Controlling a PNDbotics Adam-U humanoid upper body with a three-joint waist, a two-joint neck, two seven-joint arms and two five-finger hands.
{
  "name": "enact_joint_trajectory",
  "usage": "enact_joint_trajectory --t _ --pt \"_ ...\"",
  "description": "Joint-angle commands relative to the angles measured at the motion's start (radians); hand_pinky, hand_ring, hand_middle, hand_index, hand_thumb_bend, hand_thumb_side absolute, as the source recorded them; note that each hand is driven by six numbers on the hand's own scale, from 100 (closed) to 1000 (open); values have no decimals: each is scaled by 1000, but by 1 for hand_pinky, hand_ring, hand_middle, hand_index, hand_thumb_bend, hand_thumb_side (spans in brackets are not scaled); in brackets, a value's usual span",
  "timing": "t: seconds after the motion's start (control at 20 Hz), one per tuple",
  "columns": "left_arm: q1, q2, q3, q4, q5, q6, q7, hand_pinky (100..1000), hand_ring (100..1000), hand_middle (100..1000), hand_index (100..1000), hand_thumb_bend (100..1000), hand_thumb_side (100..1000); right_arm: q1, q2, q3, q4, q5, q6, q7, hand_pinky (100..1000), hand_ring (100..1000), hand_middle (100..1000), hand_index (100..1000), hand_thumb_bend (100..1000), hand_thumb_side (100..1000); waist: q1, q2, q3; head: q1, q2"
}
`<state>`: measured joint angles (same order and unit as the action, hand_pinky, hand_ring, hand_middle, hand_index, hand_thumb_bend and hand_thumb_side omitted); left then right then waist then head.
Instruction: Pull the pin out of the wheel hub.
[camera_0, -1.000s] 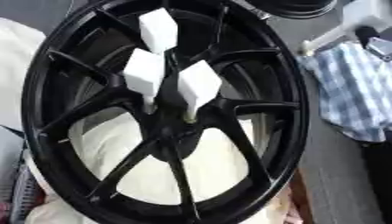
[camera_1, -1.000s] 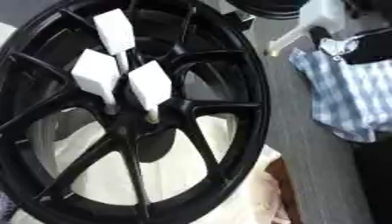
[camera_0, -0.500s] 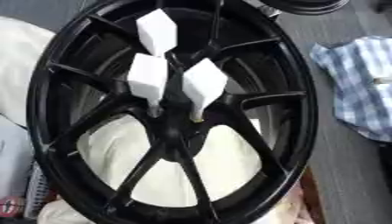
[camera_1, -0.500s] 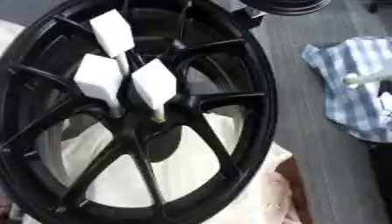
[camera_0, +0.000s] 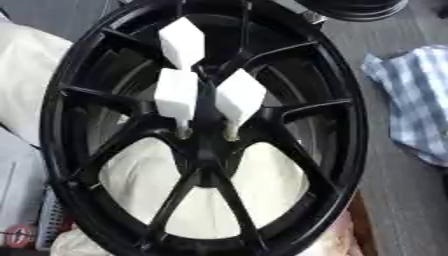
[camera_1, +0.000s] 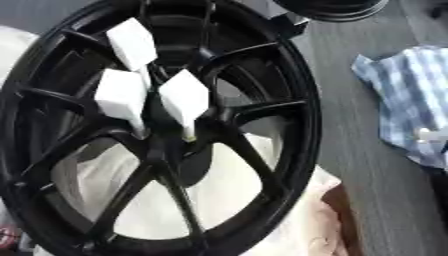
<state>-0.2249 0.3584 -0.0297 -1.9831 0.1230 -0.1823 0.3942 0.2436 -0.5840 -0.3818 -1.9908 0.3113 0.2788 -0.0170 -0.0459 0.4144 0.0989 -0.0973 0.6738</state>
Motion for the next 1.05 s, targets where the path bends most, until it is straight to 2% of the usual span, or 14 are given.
enact_joint_trajectory --t 0.05,0.1,0.15,0.2,0.25,0.3,0.4,0.5,0.55,0.8,0.95,1.05 --pt "-6 9 10 -17 2 -4 -4 673 773 577 770 100 726 -4 -18 -13 -9 -29 -1 -23 963 1000 836 912 100 200 -1 -27 -2 6 -15" --pt "-6 9 9 -17 2 -4 -5 673 773 577 770 100 726 -8 -22 -12 -9 -40 -12 -28 966 1000 846 929 100 200 -2 -27 -2 6 -14" --pt "-6 9 9 -17 2 -4 -5 673 773 577 770 100 728 -11 -25 -12 -9 -49 -22 -31 968 1000 851 937 100 339 -3 -27 -2 5 -14" --pt "-5 9 9 -17 2 -4 -6 673 773 577 770 100 728 -14 -28 -12 -9 -57 -33 -33 969 1000 860 951 100 582 -5 -27 -1 6 -15" --pt "-5 8 9 -17 2 -3 -6 673 774 577 770 100 729 -16 -30 -12 -9 -63 -41 -32 970 1000 869 961 100 669 -6 -27 -1 6 -15" --pt "-5 7 9 -17 3 -2 -6 673 773 577 770 100 728 -19 -31 -12 -9 -66 -44 -31 966 1000 855 952 100 673 -7 -27 -1 6 -15" --pt "-6 8 9 -17 3 -3 -7 674 773 576 769 100 726 -26 -31 -11 -9 -84 -43 -39 954 983 812 912 100 619 -8 -28 0 7 -15" --pt "-9 9 9 -17 4 -4 -7 674 773 577 769 100 724 -41 -33 -4 -9 -131 -64 -65 932 918 727 841 100 460 -8 -29 2 9 -16" --pt "-10 10 9 -17 4 -5 -7 674 773 577 769 100 723 -48 -35 2 -9 -165 -86 -84 928 901 705 808 100 445 -8 -29 2 9 -16" --pt "-17 12 4 -17 10 -6 -12 674 773 577 769 100 721 -90 -70 53 -9 -331 -246 -135 912 848 629 750 100 511 -9 -32 8 8 -15" --pt "-21 13 2 -17 12 -6 -15 674 773 577 768 100 719 -120 -85 83 -9 -414 -310 -151 913 830 607 727 100 563 -9 -33 12 8 -16" --pt "-23 14 1 -17 12 -6 -17 675 773 577 768 100 718 -140 -88 103 -9 -464 -345 -167 910 820 597 716 100 560 -8 -33 16 10 -19"
